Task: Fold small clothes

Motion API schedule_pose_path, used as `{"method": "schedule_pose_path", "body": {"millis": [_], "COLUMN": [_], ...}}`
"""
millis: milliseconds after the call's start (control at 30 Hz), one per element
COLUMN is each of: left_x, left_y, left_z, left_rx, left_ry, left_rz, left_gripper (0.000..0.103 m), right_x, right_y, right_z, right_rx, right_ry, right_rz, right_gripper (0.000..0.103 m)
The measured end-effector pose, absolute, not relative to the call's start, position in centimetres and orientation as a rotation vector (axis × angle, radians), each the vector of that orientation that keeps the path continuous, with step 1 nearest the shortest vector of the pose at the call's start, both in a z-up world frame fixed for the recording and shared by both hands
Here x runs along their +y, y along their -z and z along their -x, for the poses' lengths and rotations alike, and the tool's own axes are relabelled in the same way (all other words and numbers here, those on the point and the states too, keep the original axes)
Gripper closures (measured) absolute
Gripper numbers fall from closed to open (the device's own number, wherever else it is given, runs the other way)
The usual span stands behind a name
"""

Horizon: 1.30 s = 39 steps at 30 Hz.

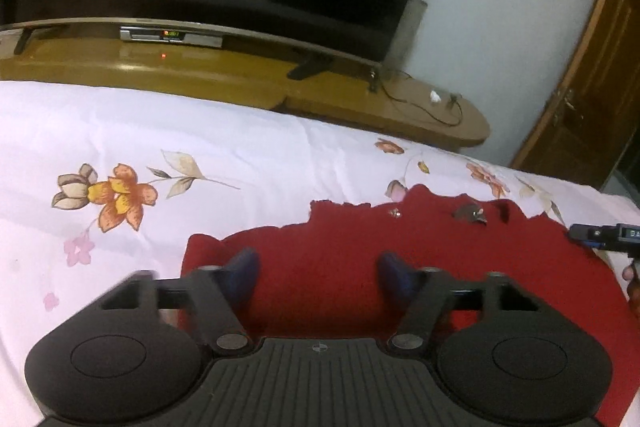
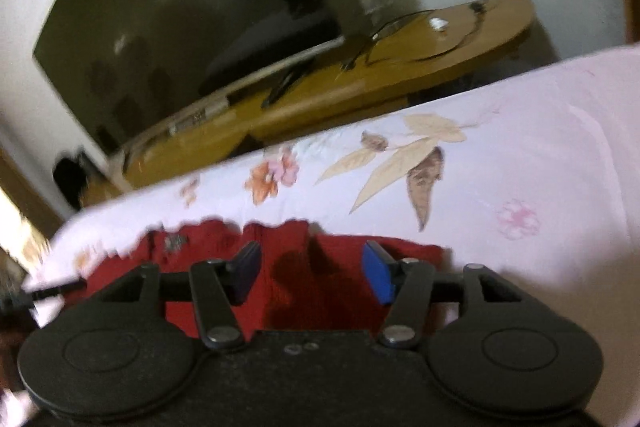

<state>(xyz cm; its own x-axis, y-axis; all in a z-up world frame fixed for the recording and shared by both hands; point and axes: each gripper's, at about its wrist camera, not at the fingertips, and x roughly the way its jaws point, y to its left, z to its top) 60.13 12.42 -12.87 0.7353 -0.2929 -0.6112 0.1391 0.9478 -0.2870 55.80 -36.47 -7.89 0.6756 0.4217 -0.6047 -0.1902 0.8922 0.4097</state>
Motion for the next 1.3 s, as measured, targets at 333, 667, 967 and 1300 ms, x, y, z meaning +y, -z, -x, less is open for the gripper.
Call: {"method": "schedule_pose_path", "body": {"millis": [333, 667, 967, 1300], "left_x": [10.9, 10.4, 10.4, 10.7], "left_y": [13.1, 12.1, 11.0, 11.8], "left_z": [-60.0, -59.3, -59.1, -61.1], "left_rx": [0.677, 0.622, 0.575, 0.572], "left_ry": [0.226, 0.211, 0.214, 0.149], "left_rz": [0.142, 0.094, 0.083, 0.122], "left_gripper": [0.094, 0.098, 0.098, 0.100], "right_x": [-33.3, -33.4, -33.6, -34.0], "right_y": [7.7, 7.4, 6.7, 6.8], "right_z": [-56.4, -55.5, -55.2, -56.1], "right_rx": [0.774, 0.695, 0.647, 0.644], "right_ry": [-0.418, -0.378, -0.367, -0.304], "right_rz": [-0.141, -0.120, -0.118, -0.116], "right_gripper": [0.096, 0.097, 0.097, 0.097]}}
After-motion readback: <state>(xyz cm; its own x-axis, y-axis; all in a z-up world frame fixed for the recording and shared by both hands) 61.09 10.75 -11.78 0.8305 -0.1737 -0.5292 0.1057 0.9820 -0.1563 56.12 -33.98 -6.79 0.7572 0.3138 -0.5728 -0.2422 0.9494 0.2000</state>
